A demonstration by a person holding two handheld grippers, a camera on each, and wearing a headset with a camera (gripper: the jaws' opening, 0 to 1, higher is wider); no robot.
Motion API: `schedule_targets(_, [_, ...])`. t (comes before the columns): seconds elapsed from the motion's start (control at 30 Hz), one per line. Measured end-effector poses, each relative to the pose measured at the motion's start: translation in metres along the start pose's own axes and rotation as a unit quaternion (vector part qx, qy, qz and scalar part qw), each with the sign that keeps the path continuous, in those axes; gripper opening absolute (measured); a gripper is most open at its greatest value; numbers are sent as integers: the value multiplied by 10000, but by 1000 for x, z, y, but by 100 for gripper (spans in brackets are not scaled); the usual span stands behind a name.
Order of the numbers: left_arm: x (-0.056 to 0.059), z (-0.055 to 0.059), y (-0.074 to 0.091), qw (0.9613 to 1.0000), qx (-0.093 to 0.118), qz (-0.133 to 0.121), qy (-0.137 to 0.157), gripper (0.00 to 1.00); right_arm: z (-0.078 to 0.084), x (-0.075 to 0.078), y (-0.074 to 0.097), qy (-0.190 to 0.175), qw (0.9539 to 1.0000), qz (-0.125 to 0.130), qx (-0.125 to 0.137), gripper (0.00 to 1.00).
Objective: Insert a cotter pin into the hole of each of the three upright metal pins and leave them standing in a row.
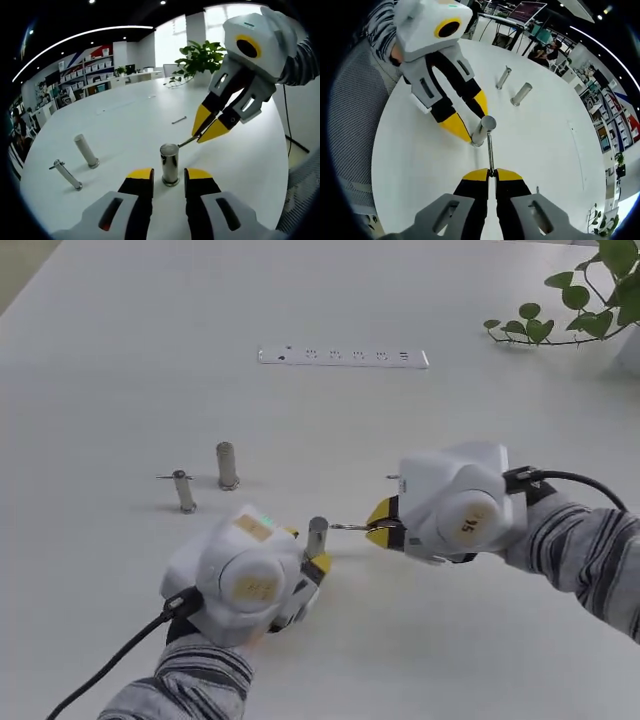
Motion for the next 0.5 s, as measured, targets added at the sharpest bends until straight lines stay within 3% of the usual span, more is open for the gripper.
schedule_targets(0.2, [-1, 0, -6, 10000, -36, -10, 44, 18, -3, 0, -1, 71, 10000, -7, -46, 0])
schedule_targets(0.5, [5, 3, -11, 9998, -85, 51, 168, 13, -7, -1, -2, 177, 9998, -8, -75, 0])
Point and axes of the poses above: the centre of the closed fingertips' face, and the gripper's own axes: y roughly backward along the fingers, x roughly to its right, z roughly out of its underside, the point moved 10 cm from there along y, roughly backward along the fingers, and after that the axes turned 13 degrees about -z, right-handed, at the moved point
